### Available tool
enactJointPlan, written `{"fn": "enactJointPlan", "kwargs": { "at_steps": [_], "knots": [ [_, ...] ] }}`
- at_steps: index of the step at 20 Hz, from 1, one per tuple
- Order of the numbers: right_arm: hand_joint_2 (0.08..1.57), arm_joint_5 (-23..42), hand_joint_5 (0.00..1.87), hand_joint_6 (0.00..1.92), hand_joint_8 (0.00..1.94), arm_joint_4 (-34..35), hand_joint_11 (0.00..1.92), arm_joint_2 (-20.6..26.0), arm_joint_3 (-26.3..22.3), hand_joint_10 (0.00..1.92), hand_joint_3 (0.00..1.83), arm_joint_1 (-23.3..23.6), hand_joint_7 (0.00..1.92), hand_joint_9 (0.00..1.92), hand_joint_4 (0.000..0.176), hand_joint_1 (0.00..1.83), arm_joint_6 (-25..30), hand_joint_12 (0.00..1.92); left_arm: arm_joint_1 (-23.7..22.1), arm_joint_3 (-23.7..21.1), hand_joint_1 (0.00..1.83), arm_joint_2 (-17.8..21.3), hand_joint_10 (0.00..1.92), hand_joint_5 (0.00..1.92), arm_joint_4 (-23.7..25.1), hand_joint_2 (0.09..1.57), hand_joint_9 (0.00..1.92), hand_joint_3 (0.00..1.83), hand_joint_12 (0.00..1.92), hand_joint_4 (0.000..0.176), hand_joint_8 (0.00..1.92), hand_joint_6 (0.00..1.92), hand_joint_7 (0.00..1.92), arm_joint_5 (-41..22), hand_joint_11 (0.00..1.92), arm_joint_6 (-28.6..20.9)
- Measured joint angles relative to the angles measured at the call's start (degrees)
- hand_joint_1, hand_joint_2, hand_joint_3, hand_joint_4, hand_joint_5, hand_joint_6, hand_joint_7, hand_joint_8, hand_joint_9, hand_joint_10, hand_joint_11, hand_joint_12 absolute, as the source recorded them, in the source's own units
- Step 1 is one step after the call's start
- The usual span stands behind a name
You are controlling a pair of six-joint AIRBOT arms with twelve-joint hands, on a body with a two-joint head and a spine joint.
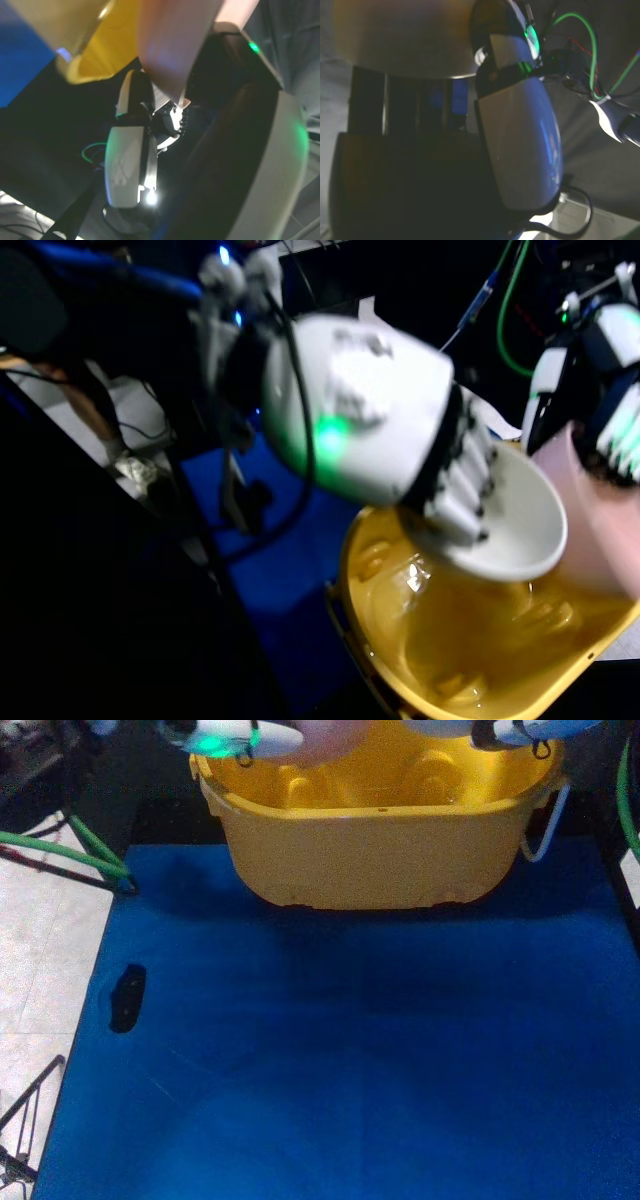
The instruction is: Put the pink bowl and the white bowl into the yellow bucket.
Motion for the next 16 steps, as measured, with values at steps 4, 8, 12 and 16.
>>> {"fn": "enactJointPlan", "kwargs": {
  "at_steps": [4, 8, 12, 16],
  "knots": [
    [1.17, -1.77, 0.84, 1.35, 1.18, 0.2, 0.62, -1.09, 1.73, 1.26, 0.0, 0.48, 0.8, 0.79, 0.0, 1.48, 0.02, 1.64, 0.09, 2.93, 1.36, -2.43, 1.39, 0.78, -0.5, 1.18, 0.82, 0.0, 1.59, 0.0, 1.22, 1.2, 0.87, 2.01, 0.71, -1.36],
    [1.18, -3.15, 0.84, 1.4, 1.2, 0.22, 0.57, -2.38, 3.04, 1.25, 0.0, 0.48, 0.77, 0.78, 0.0, 1.48, 0.0, 1.65, 1.57, 3.58, 1.36, -3.3, 1.41, 0.76, -1.16, 1.18, 0.79, 0.0, 1.58, 0.0, 1.2, 1.25, 0.87, 3.13, 0.68, -1.51],
    [1.2, -3.34, 0.8, 1.32, 1.32, 0.2, 0.69, -2.49, 2.8, 1.43, 0.0, 0.48, 0.72, 0.78, 0.0, 1.35, 0.0, 1.67, 1.73, 3.58, 1.34, -3.32, 1.43, 0.68, -1.88, 1.21, 0.76, 0.0, 1.58, 0.0, 1.22, 1.4, 0.81, 3.3, 0.56, -1.51],
    [1.01, -3.45, 0.35, 1.06, 0.95, 0.15, 0.25, -1.62, 1.75, 1.2, 0.0, 0.48, 0.26, 0.24, 0.0, 1.11, -0.02, 1.6, 2.29, 3.58, 0.99, -3.19, 0.81, 0.56, -2.34, 1.08, 0.37, 0.0, 1.68, 0.0, 0.26, 0.42, 0.64, 3.34, 0.02, -1.53]
  ]
}}
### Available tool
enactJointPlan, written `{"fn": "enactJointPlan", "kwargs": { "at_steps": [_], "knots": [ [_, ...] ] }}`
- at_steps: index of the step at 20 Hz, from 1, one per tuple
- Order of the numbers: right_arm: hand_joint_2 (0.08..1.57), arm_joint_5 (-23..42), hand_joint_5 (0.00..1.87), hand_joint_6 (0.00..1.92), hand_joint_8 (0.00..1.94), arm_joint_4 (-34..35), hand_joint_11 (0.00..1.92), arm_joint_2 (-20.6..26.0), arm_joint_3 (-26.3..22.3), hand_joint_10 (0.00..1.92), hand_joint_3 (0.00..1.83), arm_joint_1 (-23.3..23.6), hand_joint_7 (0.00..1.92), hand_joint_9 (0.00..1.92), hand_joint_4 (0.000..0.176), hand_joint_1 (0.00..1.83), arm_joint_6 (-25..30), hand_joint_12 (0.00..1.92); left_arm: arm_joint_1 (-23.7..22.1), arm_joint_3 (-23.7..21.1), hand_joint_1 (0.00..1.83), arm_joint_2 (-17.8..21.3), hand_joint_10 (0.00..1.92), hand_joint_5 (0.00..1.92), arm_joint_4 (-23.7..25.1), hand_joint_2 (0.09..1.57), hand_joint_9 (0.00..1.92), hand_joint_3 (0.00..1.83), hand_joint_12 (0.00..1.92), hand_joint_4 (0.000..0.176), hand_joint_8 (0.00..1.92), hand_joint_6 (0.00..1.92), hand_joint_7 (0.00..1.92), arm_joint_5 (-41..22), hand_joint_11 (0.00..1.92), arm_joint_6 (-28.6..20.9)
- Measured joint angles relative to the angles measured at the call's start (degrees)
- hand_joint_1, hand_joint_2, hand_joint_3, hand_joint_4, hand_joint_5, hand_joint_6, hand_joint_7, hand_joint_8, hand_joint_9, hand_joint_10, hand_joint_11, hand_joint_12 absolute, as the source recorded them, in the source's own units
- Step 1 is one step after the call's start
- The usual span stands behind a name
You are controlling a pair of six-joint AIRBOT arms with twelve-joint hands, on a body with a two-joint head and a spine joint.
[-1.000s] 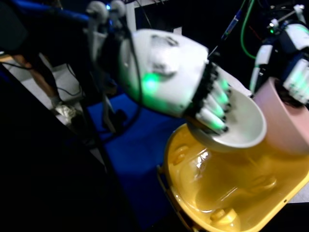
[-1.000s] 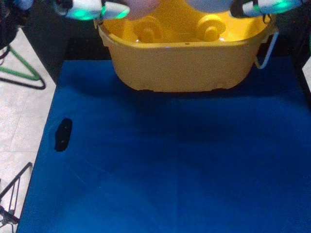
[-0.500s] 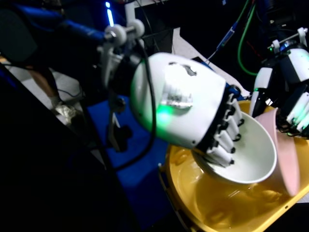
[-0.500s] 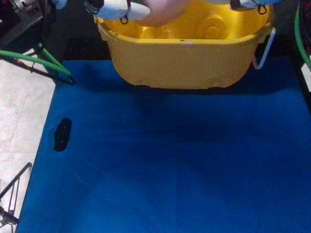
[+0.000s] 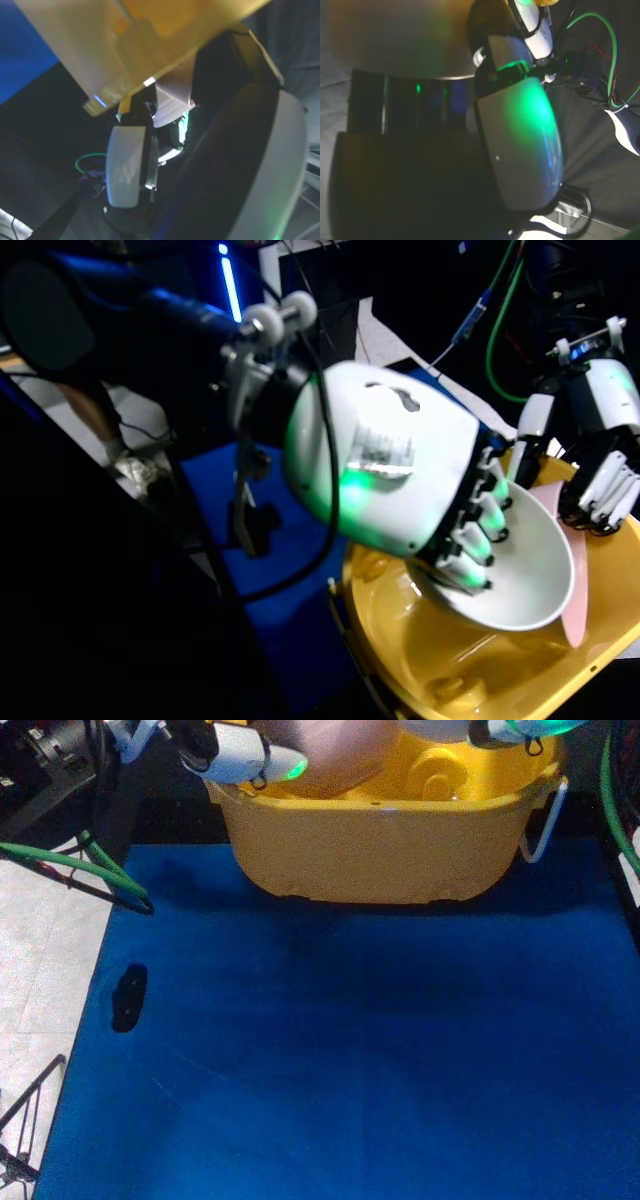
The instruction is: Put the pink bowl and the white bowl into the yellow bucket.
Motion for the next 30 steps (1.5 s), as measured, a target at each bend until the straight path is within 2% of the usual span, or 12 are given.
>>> {"fn": "enactJointPlan", "kwargs": {
  "at_steps": [2, 4, 7, 10, 14, 16, 19, 21, 22, 24, 26, 30],
  "knots": [
    [1.0, 0.04, 0.3, 1.0, 0.88, 0.07, 0.02, 0.28, -0.31, 1.07, 0.0, 0.0, 0.19, 0.12, 0.0, 1.08, 0.02, 1.59, -0.02, -0.13, 0.96, 0.48, 1.05, 0.53, -0.57, 1.04, 0.24, 0.0, 1.76, 0.0, 0.25, 0.37, 0.57, -1.14, 0.03, -0.04],
    [0.99, 0.0, 0.29, 0.98, 0.88, 0.04, 0.0, 0.52, -0.48, 1.07, 0.0, 0.0, 0.2, 0.11, 0.0, 1.08, 0.04, 1.62, -0.02, -0.13, 0.96, 0.7, 1.17, 0.45, -1.22, 1.04, 0.15, 0.0, 1.84, 0.0, 0.66, 0.57, 0.33, -1.66, 0.05, -0.02],
    [1.0, 0.04, 0.28, 0.97, 0.95, 0.04, 0.0, 0.7, -0.85, 1.17, 0.0, 0.0, 0.19, 0.1, 0.0, 1.09, 0.02, 1.7, 0.17, -0.13, 0.97, 0.76, 1.36, 0.39, -1.57, 1.04, 0.1, 0.0, 1.92, 0.0, 0.89, 0.71, 0.21, -1.7, 0.06, -0.02],
    [0.99, 0.07, 0.22, 0.93, 0.72, 0.04, 0.0, 1.62, -1.97, 0.95, 0.0, 0.0, 0.18, 0.04, 0.0, 1.06, 0.02, 1.45, 0.31, -0.5, 0.9, 0.94, 1.26, 0.35, -2.62, 1.04, 0.11, 0.0, 1.88, 0.0, 0.8, 0.68, 0.22, -2.27, 0.06, -0.02],
    [1.04, 0.55, 0.18, 0.92, 0.47, 0.07, 0.0, 2.86, -3.37, 0.81, 0.01, 0.02, 0.21, 0.02, 0.0, 0.97, 0.02, 1.48, 0.48, -1.14, 0.8, 2.27, 1.19, 0.28, -2.95, 1.03, 0.1, 0.0, 1.83, 0.024, 0.75, 0.71, 0.2, -2.93, 0.0, -0.02],
    [1.06, 1.29, 0.15, 0.96, 0.51, 0.04, 0.0, 3.1, -3.67, 0.88, 0.0, 0.13, 0.21, 0.01, 0.0, 0.93, 0.02, 1.53, 0.46, -1.51, 0.8, 2.89, 1.16, 0.29, -3.1, 1.04, 0.12, 0.0, 1.84, 0.0, 0.68, 0.76, 0.24, -3.87, 0.0, -0.02],
    [1.06, 1.81, 0.16, 0.95, 0.7, 0.07, 0.0, 3.85, -4.63, 1.06, 0.0, 2.32, 0.16, 0.0, 0.0, 0.92, 0.04, 1.59, -0.79, -2.1, 0.83, 3.41, 1.3, 0.28, -2.84, 1.06, 0.11, 0.0, 1.92, 0.02, 0.98, 0.99, 0.25, -4.5, 0.0, -0.04],
    [1.04, 3.87, 0.13, 0.98, 0.87, 0.07, 0.0, 5.2, -5.16, 1.12, 0.0, 3.87, 0.11, 0.0, 0.0, 0.89, 0.07, 1.63, -1.7, -2.32, 0.81, 3.87, 1.23, 0.29, -2.95, 1.05, 0.15, 0.0, 1.89, 0.032, 0.96, 0.99, 0.29, -6.32, 0.0, -0.02],
    [1.05, 4.13, 0.14, 0.96, 0.86, 0.04, 0.0, 5.62, -5.55, 1.12, 0.0, 3.89, 0.12, 0.0, 0.0, 0.88, 0.04, 1.66, -1.88, -2.67, 0.8, 4.37, 1.21, 0.3, -2.93, 1.06, 0.18, 0.0, 1.89, 0.003, 0.89, 0.89, 0.32, -6.71, 0.03, -0.02],
    [1.06, 4.39, 0.24, 0.87, 0.77, 0.0, 0.0, 7.63, -7.56, 1.08, 0.0, 4.52, 0.2, 0.01, 0.0, 1.13, 0.07, 1.59, -2.23, -4.52, 0.83, 5.92, 1.26, 0.31, -2.93, 1.07, 0.17, 0.0, 1.89, 0.0, 0.89, 0.84, 0.28, -7.69, 0.08, 0.42],
    [1.08, 7.39, 0.32, 0.65, 0.59, 0.0, 0.0, 11.02, -10.88, 1.03, 0.0, 5.81, 0.29, 0.07, 0.0, 0.97, 0.07, 1.61, -2.43, -8.2, 0.93, 8.81, 1.25, 0.39, -2.95, 1.07, 0.22, 0.0, 1.87, 0.0, 0.96, 0.89, 0.32, -10.67, 0.14, 2.8],
    [1.03, 13.22, 0.31, 0.79, 0.63, 0.07, 0.01, 18.23, -17.31, 0.95, 0.0, 6.62, 0.35, 0.2, 0.0, 0.98, 0.11, 1.56, -2.71, -13.14, 0.85, 13.86, 1.28, 0.51, -4.68, 1.06, 0.31, 0.0, 1.87, 0.0, 0.95, 0.83, 0.41, -17.2, 0.19, 6.67]
  ]
}}
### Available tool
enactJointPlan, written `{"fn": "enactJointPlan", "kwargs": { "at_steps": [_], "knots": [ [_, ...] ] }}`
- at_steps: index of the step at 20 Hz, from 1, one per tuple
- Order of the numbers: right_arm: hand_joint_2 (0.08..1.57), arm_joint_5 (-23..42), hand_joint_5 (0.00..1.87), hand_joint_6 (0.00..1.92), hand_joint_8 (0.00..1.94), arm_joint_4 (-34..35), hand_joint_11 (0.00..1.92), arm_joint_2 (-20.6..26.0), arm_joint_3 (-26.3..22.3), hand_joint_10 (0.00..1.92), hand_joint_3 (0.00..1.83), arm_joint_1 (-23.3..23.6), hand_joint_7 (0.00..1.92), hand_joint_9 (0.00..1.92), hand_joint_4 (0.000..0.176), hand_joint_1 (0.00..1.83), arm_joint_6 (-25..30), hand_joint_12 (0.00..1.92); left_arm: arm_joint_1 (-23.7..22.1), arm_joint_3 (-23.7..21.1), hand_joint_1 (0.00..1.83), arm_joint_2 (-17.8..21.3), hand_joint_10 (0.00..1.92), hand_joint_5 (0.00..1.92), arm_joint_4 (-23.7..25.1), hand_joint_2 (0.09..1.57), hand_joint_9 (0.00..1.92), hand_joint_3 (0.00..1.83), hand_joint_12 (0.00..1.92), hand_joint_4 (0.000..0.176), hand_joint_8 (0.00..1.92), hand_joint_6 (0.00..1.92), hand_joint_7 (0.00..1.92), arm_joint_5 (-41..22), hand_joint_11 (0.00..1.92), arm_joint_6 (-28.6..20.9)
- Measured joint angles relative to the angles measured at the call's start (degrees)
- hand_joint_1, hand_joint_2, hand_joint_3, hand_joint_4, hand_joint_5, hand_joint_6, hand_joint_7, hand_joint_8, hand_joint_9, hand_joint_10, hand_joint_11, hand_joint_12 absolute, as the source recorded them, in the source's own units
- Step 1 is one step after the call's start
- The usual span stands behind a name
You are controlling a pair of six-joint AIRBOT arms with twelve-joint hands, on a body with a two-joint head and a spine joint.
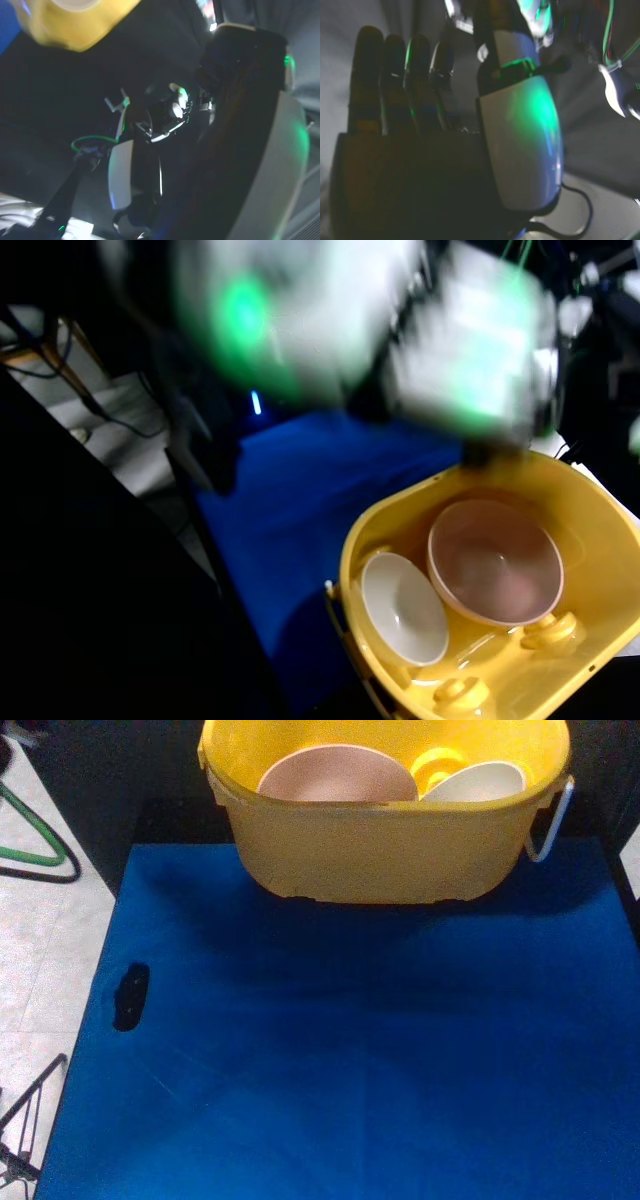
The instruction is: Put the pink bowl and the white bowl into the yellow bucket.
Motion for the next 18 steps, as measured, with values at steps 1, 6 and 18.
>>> {"fn": "enactJointPlan", "kwargs": {
  "at_steps": [1, 6, 18],
  "knots": [
    [1.03, 1.14, 0.34, 0.74, 0.69, 0.81, 0.03, 1.6, -0.98, 1.04, 0.0, 0.0, 0.35, 0.2, 0.0, 0.96, 0.0, 1.64, 0.39, -0.63, 0.85, 0.61, 1.3, 0.52, -0.79, 1.05, 0.33, 0.0, 1.89, 0.0, 0.98, 0.89, 0.45, -1.6, 0.19, 0.09],
    [1.06, 7.67, 0.34, 0.84, 0.88, 2.62, 0.16, 7.06, -5.14, 1.21, 0.0, 0.0, 0.33, 0.23, 0.0, 0.99, -0.02, 1.7, 5.25, -4.13, 1.03, 3.06, 1.4, 0.79, -3.28, 1.2, 0.56, 0.01, 1.83, 0.0, 1.25, 1.29, 0.59, -9.22, 0.49, 0.09],
    [1.03, 18.56, 0.42, 1.0, 1.4, 8.66, 0.48, 8.59, -6.47, 1.61, 0.0, -6.36, 0.41, 0.46, 0.0, 1.08, -0.07, 1.87, 16.65, -8.31, 1.11, 7.26, 1.61, 0.73, -15.61, 1.25, 0.65, 0.01, 1.92, 0.0, 1.51, 1.31, 0.69, -26.62, 0.69, 1.77]
  ]
}}
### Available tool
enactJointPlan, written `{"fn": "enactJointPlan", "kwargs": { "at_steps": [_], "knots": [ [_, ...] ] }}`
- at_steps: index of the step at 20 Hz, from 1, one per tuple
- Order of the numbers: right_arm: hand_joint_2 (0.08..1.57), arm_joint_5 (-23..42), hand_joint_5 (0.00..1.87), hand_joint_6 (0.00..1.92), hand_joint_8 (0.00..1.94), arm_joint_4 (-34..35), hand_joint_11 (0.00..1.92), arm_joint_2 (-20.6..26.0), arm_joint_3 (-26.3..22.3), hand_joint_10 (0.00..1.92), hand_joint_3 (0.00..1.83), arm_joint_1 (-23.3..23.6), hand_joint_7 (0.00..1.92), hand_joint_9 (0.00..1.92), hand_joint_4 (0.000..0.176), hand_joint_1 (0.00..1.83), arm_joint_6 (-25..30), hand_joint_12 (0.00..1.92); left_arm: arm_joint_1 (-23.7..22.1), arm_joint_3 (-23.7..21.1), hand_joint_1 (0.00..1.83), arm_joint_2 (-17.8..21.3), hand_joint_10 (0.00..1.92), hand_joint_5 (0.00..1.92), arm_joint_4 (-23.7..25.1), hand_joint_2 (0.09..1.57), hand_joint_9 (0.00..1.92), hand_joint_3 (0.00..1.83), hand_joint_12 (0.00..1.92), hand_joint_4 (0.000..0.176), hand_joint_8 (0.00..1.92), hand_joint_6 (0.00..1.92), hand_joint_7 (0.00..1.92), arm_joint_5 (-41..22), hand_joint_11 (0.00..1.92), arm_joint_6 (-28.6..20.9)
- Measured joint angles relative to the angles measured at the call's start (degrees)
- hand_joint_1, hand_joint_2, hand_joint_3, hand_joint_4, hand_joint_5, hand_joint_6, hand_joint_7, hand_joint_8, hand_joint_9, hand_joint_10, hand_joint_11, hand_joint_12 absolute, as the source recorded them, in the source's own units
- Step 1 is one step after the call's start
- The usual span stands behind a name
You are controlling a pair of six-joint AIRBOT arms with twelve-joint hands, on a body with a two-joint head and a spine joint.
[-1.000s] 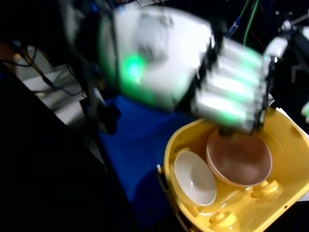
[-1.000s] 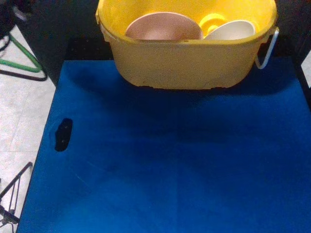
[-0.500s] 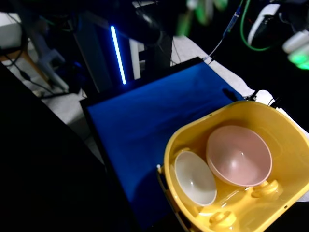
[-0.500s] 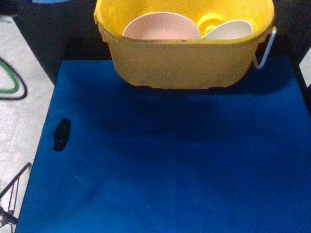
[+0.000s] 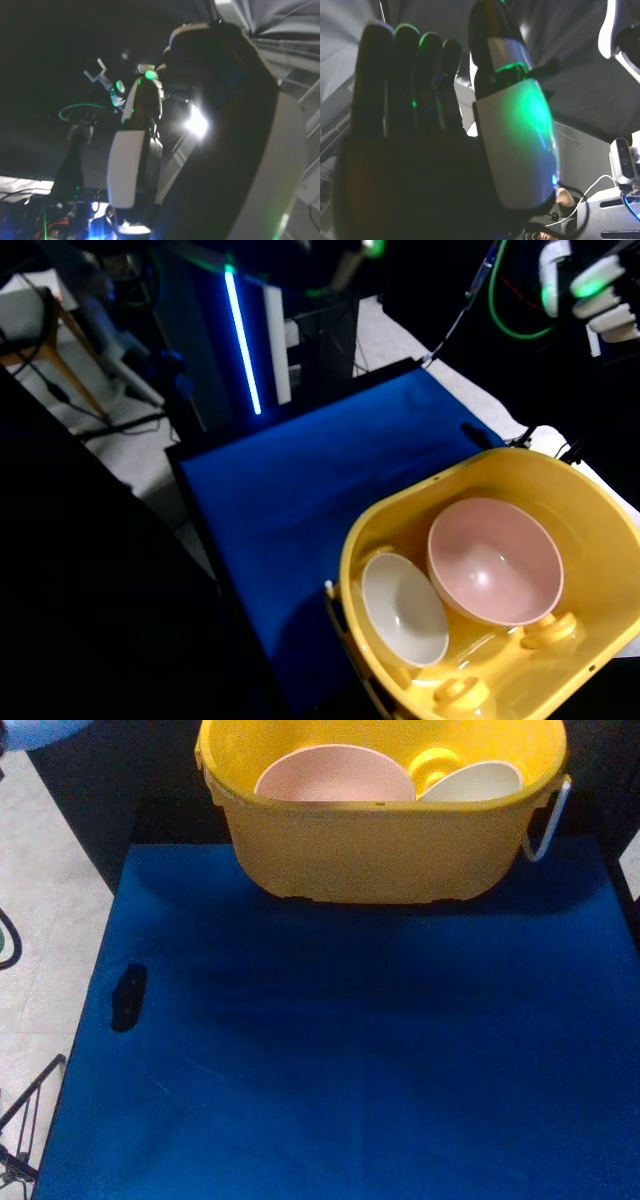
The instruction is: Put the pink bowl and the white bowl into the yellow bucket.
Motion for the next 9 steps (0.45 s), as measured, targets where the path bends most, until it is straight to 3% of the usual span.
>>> {"fn": "enactJointPlan", "kwargs": {
  "at_steps": [1, 2, 3, 4, 5, 6, 7, 8, 9],
  "knots": [
    [1.05, 0.35, 0.38, 1.06, 1.41, 1.05, 0.48, 0.0, 0.0, 1.62, 0.0, -0.68, 0.39, 0.45, 0.0, 1.08, 0.02, 1.85, 1.46, -0.55, 1.1, 0.44, 1.69, 0.7, -1.25, 1.29, 0.48, 0.01, 1.92, 0.007, 1.6, 1.38, 0.63, -1.2, 0.49, 0.11],
    [1.07, 0.26, 0.39, 1.03, 1.4, 1.4, 0.48, 0.0, 0.0, 1.6, 0.0, -1.07, 0.43, 0.45, 0.0, 1.08, -0.02, 1.84, 2.64, -0.81, 0.97, 0.59, 1.65, 0.68, -2.16, 1.27, 0.35, 0.0, 1.92, 0.0, 1.46, 1.45, 0.42, -2.43, 0.31, 0.13],
    [1.07, 0.85, 0.38, 1.01, 1.43, 1.73, 0.46, -0.07, -0.09, 1.67, 0.0, -2.47, 0.41, 0.41, 0.0, 1.01, -0.04, 1.91, 3.34, -0.98, 0.94, 0.59, 1.55, 0.68, -2.56, 1.27, 0.28, 0.0, 1.92, 0.041, 1.34, 1.45, 0.41, -3.56, 0.2, 0.17],
    [1.1, 3.32, 0.36, 1.0, 1.46, 3.26, 0.51, -0.13, -0.57, 1.7, 0.01, -4.87, 0.38, 0.41, 0.0, 0.97, -0.04, 1.92, 4.02, -1.64, 0.93, 0.59, 1.49, 0.69, -3.43, 1.27, 0.32, 0.0, 1.9, 0.051, 1.29, 1.44, 0.43, -5.07, 0.23, 0.17],
    [1.11, 7.02, 0.31, 1.01, 1.49, 4.79, 0.47, -0.17, -1.07, 1.71, 0.01, -8.2, 0.35, 0.4, 0.0, 0.89, -0.04, 1.92, 5.16, -1.97, 0.97, 0.61, 1.5, 0.67, -3.56, 1.28, 0.38, 0.0, 1.9, 0.0, 1.28, 1.46, 0.48, -7.15, 0.29, 0.13],
    [1.09, 10.12, 0.29, 1.0, 1.5, 5.9, 0.42, -0.39, -1.18, 1.7, 0.0, -10.78, 0.34, 0.39, 0.0, 0.85, -0.11, 1.92, 5.81, -2.47, 1.0, 0.63, 1.54, 0.64, -3.93, 1.3, 0.44, 0.0, 1.89, 0.0, 1.29, 1.49, 0.5, -8.46, 0.38, 0.11],
    [1.0, 15.39, 0.33, 0.91, 1.48, 9.88, 0.26, -1.29, -1.18, 1.69, 0.0, -15.15, 0.34, 0.37, 0.0, 0.91, -0.07, 1.88, 6.91, -2.84, 1.1, 0.63, 1.65, 0.61, -4.15, 1.32, 0.49, 0.0, 1.9, 0.0, 1.64, 1.44, 0.63, -9.97, 0.48, 0.07],
    [0.95, 18.49, 0.32, 0.69, 1.46, 12.09, 0.3, -1.95, -0.94, 1.7, 0.0, -17.44, 0.41, 0.42, 0.0, 0.91, -0.07, 1.9, 7.63, -2.99, 1.13, 0.63, 1.66, 0.58, -4.55, 1.31, 0.58, 0.0, 1.91, 0.0, 1.62, 1.43, 0.7, -11.06, 0.56, 0.02],
    [0.98, 21.84, 0.26, 0.55, 1.51, 13.99, 0.26, -2.6, -0.59, 1.77, 0.0, -19.63, 0.37, 0.38, 0.0, 0.84, -0.11, 1.92, 8.28, -3.1, 1.14, 0.63, 1.57, 0.57, -4.96, 1.3, 0.66, 0.0, 1.82, 0.0, 1.55, 1.44, 0.75, -11.98, 0.63, 0.0]
  ]
}}
